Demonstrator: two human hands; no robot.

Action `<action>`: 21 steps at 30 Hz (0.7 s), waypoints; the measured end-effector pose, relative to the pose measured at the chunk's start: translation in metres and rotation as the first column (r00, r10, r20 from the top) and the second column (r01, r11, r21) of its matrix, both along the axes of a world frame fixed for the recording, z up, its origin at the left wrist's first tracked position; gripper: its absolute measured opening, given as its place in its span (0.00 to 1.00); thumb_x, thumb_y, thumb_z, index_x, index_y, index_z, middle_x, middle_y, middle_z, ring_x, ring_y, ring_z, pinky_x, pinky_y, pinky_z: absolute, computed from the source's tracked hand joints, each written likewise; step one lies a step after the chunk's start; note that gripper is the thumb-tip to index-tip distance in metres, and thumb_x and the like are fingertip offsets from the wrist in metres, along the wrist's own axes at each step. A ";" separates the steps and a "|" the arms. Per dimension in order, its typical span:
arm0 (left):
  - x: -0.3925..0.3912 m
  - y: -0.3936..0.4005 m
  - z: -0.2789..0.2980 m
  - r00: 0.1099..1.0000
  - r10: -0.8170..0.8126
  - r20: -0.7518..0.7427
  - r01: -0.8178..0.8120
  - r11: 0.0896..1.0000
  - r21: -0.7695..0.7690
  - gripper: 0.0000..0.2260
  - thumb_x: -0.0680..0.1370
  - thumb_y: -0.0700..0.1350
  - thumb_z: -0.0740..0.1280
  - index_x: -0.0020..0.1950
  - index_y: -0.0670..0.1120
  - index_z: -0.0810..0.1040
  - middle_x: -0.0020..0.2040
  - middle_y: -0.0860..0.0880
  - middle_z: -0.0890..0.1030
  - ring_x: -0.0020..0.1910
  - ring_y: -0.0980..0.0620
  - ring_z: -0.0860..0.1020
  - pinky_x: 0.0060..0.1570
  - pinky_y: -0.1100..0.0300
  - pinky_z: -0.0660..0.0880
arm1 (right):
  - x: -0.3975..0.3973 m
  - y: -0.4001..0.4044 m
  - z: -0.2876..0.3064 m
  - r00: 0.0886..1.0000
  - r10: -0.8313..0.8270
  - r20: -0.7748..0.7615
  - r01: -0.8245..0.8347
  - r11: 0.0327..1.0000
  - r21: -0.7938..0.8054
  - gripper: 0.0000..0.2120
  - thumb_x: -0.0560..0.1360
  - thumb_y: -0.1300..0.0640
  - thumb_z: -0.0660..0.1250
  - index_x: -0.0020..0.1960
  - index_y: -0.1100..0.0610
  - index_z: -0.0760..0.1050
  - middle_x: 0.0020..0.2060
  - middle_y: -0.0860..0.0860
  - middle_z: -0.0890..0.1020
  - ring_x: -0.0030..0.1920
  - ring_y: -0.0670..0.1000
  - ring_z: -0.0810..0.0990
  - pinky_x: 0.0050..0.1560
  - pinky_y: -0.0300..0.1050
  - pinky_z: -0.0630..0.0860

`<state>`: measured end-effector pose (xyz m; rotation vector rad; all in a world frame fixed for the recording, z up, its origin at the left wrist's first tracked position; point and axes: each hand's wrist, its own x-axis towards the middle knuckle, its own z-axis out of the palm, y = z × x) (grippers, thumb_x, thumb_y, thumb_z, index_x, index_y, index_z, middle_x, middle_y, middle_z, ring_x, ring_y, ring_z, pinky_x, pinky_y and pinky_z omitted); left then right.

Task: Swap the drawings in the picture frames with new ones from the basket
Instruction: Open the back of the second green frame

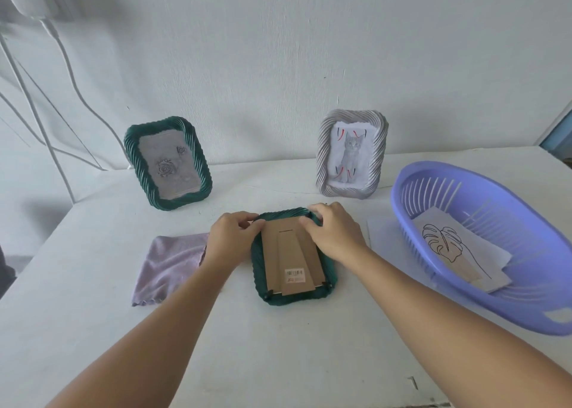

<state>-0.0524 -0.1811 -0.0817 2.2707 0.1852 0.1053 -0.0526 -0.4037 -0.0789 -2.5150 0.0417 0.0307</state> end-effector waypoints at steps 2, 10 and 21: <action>-0.001 -0.002 -0.001 1.000 0.025 0.014 -0.025 1.000 0.004 0.11 0.77 0.54 0.73 0.58 0.53 0.86 0.44 0.57 0.84 0.43 0.63 0.79 0.39 0.65 0.72 | 0.006 0.002 0.001 0.999 -0.038 -0.007 0.039 0.999 0.017 0.20 0.79 0.37 0.63 0.66 0.46 0.76 0.59 0.48 0.78 0.59 0.52 0.79 0.60 0.53 0.76; 0.001 0.000 0.000 1.000 0.006 0.003 -0.006 1.000 0.013 0.10 0.78 0.50 0.71 0.59 0.53 0.86 0.43 0.60 0.82 0.44 0.63 0.78 0.43 0.61 0.74 | 0.012 0.008 0.000 0.990 -0.128 0.055 0.128 0.992 0.010 0.10 0.79 0.42 0.65 0.52 0.46 0.80 0.48 0.44 0.81 0.49 0.51 0.80 0.49 0.49 0.78; 0.002 0.000 0.003 1.000 -0.023 0.013 0.022 0.997 0.067 0.11 0.81 0.45 0.66 0.61 0.51 0.85 0.49 0.54 0.84 0.49 0.53 0.81 0.48 0.58 0.77 | 0.014 0.001 0.000 0.995 -0.058 0.086 0.059 0.998 -0.015 0.08 0.81 0.51 0.62 0.49 0.47 0.80 0.43 0.43 0.82 0.45 0.52 0.80 0.37 0.43 0.72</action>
